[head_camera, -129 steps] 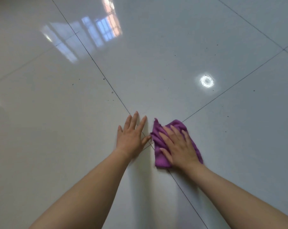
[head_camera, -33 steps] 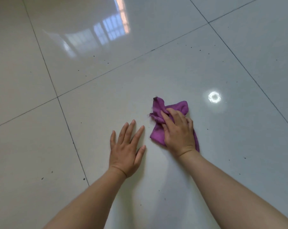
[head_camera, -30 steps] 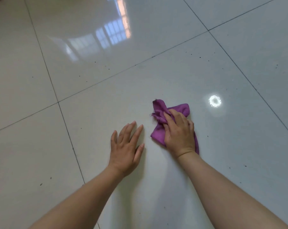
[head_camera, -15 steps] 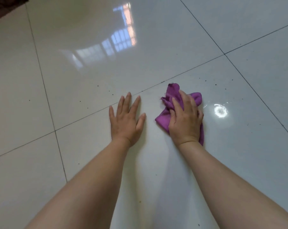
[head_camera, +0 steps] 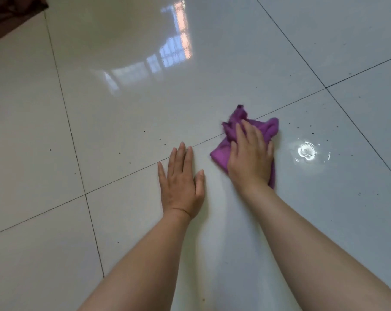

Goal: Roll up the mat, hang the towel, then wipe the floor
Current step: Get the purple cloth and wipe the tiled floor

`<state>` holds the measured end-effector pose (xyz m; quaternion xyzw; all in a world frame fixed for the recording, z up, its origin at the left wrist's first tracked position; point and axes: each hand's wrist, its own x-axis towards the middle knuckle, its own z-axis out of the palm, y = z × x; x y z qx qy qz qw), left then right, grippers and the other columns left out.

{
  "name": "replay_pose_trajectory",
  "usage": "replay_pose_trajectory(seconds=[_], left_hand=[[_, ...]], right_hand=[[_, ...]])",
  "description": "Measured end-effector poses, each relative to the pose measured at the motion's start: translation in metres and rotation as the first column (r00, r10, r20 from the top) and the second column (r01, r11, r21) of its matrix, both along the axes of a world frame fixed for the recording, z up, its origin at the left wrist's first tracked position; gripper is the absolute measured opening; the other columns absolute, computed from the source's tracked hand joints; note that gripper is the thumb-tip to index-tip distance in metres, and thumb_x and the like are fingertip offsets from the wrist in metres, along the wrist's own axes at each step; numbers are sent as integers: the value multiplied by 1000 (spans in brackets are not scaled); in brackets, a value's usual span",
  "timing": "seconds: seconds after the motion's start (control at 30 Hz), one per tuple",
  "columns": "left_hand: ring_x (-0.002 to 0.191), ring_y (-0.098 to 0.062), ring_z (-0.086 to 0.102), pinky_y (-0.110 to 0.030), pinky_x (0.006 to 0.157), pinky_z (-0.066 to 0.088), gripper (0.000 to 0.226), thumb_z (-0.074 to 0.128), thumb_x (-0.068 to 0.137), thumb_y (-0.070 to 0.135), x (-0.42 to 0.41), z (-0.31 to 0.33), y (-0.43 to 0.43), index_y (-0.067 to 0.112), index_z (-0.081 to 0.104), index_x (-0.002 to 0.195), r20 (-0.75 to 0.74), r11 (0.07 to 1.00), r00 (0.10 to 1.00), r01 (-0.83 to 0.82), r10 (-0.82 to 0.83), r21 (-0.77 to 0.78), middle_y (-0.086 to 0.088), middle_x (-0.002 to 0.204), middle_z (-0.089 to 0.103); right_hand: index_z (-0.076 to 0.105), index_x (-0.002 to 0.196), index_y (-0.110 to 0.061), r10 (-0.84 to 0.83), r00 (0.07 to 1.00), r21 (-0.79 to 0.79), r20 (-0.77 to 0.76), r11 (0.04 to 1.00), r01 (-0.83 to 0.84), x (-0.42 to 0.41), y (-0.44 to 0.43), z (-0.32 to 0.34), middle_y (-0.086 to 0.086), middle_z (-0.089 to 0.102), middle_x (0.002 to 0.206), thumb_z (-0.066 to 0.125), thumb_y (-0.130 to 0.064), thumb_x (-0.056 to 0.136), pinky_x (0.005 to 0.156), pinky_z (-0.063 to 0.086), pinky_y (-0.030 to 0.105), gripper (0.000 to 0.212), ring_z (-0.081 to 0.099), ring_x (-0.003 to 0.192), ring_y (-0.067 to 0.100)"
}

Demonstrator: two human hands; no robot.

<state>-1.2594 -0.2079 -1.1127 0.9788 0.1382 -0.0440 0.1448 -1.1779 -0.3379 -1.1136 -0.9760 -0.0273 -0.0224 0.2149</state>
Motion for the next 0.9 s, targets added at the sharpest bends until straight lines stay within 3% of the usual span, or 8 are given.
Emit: replay_pose_trajectory(seconds=[0.1,0.17,0.37,0.53,0.6,0.67,0.77,0.9], left_hand=[[145,-15,8,-44,114,-5,71,13,83,45,0,-1,0,18,21,148,27,996,995,-94,93,9,3,158,14],[145,-17,8,-44,114,-3,71,13,83,45,1,-1,0,17,22,148,25,996,995,-93,92,15,3,157,15],[146,-17,2,-45,115,-4,74,10,83,49,0,-2,-2,17,15,149,8,997,998,-55,55,60,3,158,8],[145,-17,0,-45,114,-5,68,21,89,50,0,-3,-5,18,13,149,-16,997,999,-47,48,57,1,159,7],[145,-17,0,-46,115,-4,64,32,95,43,-1,1,-5,17,13,149,-31,996,997,-62,64,56,1,159,6],[145,-19,2,-49,114,-2,62,33,95,40,0,5,-6,16,15,149,-20,995,999,52,-50,81,-1,158,9],[145,-24,11,-52,114,5,63,21,88,45,-3,15,-29,22,25,147,-19,904,915,402,-404,145,-3,156,20],[145,-18,6,-52,114,2,62,22,89,46,-6,18,-121,26,22,147,3,926,927,374,-375,-58,3,157,15]], right_hand=[[55,128,-17,343,935,-13,91,939,-344,-18,8,-1,3,55,131,40,-30,86,102,32,50,46,50,121,23],[60,122,-17,426,891,-40,155,904,-426,-39,-6,-5,2,60,124,41,-29,86,98,37,45,42,54,116,21],[57,124,-12,28,998,-25,59,999,-26,-29,-8,-4,5,56,131,32,-30,86,100,35,49,49,51,121,24],[60,121,-14,240,964,1,111,970,-241,-68,-22,-6,6,60,124,39,-32,86,99,35,42,45,56,114,24],[61,120,-14,94,990,-6,106,996,-94,-95,-54,-5,4,59,124,39,-31,87,96,40,44,44,56,115,23],[61,120,-14,-84,993,-26,79,996,86,-112,-78,-3,4,59,125,38,-29,87,93,43,46,42,56,115,23],[59,121,-14,-157,985,-49,73,986,161,-138,-102,-1,4,58,127,38,-28,89,92,45,45,42,55,117,23],[58,123,-13,-271,959,-20,76,962,274,-160,-138,-6,6,56,129,36,-29,90,94,41,44,42,52,119,24]])
